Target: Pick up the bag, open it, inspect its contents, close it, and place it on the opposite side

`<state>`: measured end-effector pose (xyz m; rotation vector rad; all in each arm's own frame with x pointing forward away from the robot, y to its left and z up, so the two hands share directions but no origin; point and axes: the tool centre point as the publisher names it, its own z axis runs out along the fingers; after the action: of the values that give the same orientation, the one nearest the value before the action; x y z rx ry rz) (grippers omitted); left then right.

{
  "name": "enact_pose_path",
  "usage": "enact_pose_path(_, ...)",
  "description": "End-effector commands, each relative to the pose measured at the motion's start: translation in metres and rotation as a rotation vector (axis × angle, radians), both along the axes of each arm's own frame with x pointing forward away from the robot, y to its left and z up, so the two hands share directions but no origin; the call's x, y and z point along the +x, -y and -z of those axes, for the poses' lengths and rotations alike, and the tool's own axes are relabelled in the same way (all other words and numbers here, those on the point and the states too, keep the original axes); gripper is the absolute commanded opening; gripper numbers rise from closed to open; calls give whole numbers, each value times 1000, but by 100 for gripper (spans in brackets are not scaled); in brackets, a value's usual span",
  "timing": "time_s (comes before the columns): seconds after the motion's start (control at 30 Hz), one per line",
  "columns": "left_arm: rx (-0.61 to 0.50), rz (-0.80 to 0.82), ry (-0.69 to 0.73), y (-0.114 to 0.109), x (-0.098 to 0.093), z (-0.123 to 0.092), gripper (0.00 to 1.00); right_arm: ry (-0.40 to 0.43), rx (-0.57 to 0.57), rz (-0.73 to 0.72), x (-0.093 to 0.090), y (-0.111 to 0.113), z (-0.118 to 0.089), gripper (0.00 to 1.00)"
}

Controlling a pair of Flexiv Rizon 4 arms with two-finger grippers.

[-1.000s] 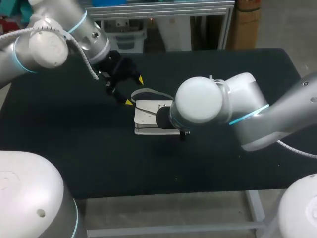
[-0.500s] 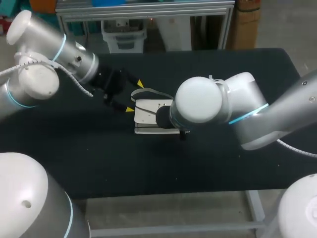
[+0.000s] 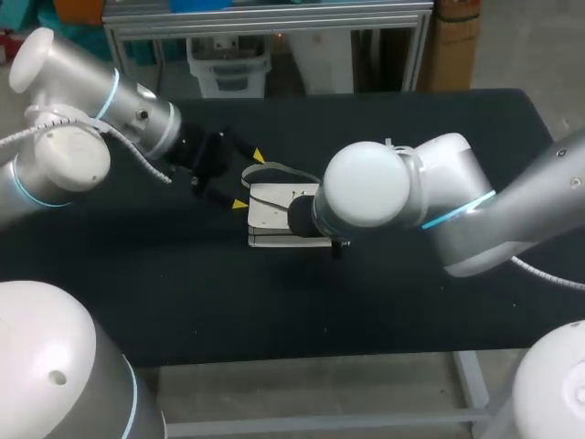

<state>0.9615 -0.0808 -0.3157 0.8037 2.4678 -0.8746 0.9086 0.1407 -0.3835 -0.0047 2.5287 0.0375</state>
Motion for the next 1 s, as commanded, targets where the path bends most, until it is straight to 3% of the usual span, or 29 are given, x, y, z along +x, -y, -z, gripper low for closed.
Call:
enact_pose_path(0.03, -25, -1, 52, 10, -7, 4, 100, 4, 2, 0, 1, -1, 4, 0)
enact_pose_path(0.2, -33, 42, 96, 19, -12, 6, 100, 4, 2, 0, 1, -1, 4, 0)
enact_pose_path(0.27, -16, 62, 105, 24, -14, 10, 85, 4, 2, 0, 1, -1, 4, 0)
enact_pose_path(0.37, -3, 73, 111, 31, -15, 15, 84, 4, 2, 0, 1, -1, 4, 0)
enact_pose_path(0.4, -3, 89, 110, 33, -14, 16, 80, 4, 2, 0, 1, -1, 4, 0)
enact_pose_path(0.43, 2, 94, 115, 36, -15, 18, 69, 4, 2, 0, 1, -1, 4, 0)
enact_pose_path(0.5, 18, 108, 128, 41, -15, 21, 61, 4, 2, 0, 1, -1, 4, 0)
enact_pose_path(0.57, 22, 122, 153, 46, -15, 25, 63, 4, 2, 0, 1, -1, 4, 0)
enact_pose_path(0.73, 27, 125, 180, 52, -13, 30, 54, 4, 2, 0, 1, -1, 4, 0)
enact_pose_path(1.0, 53, 142, 188, 60, -15, 36, 53, 4, 2, 0, 1, -1, 4, 0)
